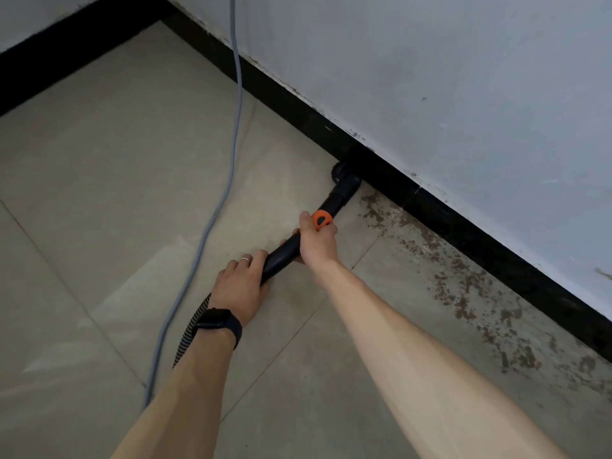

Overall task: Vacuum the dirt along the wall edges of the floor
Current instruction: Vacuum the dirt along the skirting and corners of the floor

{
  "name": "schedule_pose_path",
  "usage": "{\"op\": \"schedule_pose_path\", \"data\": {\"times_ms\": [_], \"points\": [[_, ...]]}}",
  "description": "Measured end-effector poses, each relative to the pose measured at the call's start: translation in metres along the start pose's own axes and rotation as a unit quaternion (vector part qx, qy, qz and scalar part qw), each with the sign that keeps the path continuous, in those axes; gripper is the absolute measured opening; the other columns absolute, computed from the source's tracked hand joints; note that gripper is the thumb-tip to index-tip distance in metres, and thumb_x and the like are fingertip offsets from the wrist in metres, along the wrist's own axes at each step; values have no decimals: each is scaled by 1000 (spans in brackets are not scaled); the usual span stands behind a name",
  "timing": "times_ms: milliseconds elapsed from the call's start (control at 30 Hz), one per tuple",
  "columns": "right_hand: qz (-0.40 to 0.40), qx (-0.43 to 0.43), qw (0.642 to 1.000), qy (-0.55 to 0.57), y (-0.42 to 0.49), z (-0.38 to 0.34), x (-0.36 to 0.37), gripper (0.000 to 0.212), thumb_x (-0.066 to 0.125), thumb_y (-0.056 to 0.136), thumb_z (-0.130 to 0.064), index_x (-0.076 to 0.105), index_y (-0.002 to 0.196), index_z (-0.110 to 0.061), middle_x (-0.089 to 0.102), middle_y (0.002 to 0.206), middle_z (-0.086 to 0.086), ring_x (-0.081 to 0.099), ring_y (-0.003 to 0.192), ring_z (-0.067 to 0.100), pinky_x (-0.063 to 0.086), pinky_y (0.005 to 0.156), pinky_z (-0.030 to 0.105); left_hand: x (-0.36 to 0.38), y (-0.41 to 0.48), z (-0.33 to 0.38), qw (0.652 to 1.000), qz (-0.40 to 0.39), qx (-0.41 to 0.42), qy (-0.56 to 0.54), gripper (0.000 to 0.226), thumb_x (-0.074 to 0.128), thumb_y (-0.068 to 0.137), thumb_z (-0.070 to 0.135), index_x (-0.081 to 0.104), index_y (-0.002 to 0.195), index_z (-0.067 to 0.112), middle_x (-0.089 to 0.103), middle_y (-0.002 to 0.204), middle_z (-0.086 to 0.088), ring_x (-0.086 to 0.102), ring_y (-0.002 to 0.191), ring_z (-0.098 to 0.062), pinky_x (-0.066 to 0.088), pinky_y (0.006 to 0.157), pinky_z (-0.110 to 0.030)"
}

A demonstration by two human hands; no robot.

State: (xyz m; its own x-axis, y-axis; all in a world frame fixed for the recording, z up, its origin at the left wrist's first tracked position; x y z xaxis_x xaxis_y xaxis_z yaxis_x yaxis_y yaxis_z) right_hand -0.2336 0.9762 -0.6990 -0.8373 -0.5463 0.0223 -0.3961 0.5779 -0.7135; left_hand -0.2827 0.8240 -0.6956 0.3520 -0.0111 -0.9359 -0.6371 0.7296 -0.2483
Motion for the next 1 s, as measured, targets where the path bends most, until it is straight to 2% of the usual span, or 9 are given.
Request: {"op": "schedule_pose_path", "data": {"times_ms": [67,133,233,367,500,567,733,833,1000], "points": [[0,-3,999,-49,6,-7,11,69,53,89,-59,27,134,-13,68,112,14,73,94,32,61,89,52,-2,3,-2,1000,1,-14,-18,35,54,94,33,41,124,21,58,104,-5,53,86,-27,47,77,-42],[-1,-8,998,-68,14,-12,18,60,53,90,-57,25,124,-17,67,118,18,72,97,36,62,87,52,-4,5,-2,999,-1,-20,-35,34,55,93,32,41,122,21,57,99,-5,53,83,-26,47,75,-43],[-3,6,997,-81,17,-18,21,49,53,98,-50,23,117,-16,66,114,16,72,96,35,62,85,52,-6,8,-4,998,1,-18,-53,31,56,92,31,41,118,21,58,95,-5,53,79,-26,49,72,-43],[9,15,998,-65,8,-13,11,60,53,97,-54,28,132,-12,66,113,14,73,95,34,63,84,51,-6,4,1,999,-15,-11,-37,31,55,92,30,42,117,20,57,95,-5,52,80,-27,48,71,-42],[22,11,999,-37,-12,9,-12,52,53,99,-55,29,126,-17,66,106,8,71,94,27,62,88,49,-7,-11,9,999,-34,22,-12,32,54,91,29,42,119,20,57,101,-2,51,82,-24,45,73,-39],[5,23,1000,0,-24,19,-18,57,60,94,-54,35,128,-15,69,109,10,73,94,28,64,83,47,-8,-22,5,998,-54,27,6,35,55,90,27,42,122,21,57,105,-2,52,85,-23,44,76,-37],[-30,48,996,71,-53,37,-20,43,69,95,-29,39,121,-17,70,117,15,70,91,21,60,59,34,-14,-52,-16,996,-70,34,45,40,58,86,26,42,123,25,58,107,1,53,90,-23,40,72,-33],[-23,55,996,62,-65,55,-6,37,67,95,-27,39,117,-17,68,111,15,66,83,18,62,61,38,-16,-71,-30,994,-69,49,73,43,64,83,27,46,122,25,60,103,1,56,87,-23,41,69,-33],[20,55,996,61,-88,83,11,32,67,94,-34,41,104,-20,66,99,11,68,86,26,62,79,56,-18,-95,-46,990,-60,75,102,59,81,66,24,45,114,27,62,87,2,59,70,-23,48,59,-32]]}}
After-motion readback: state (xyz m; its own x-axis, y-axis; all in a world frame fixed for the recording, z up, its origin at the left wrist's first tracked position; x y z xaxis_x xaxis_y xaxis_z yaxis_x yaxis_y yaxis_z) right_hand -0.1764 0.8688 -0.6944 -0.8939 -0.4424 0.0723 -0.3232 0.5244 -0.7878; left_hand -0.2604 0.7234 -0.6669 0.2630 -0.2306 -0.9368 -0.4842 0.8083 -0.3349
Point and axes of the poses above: each hand's wrist, its own y-axis towards the middle knuckle, its own x-axis out of the palm, z = x × y, the point moved 2 cm from there along y, towards the middle knuckle
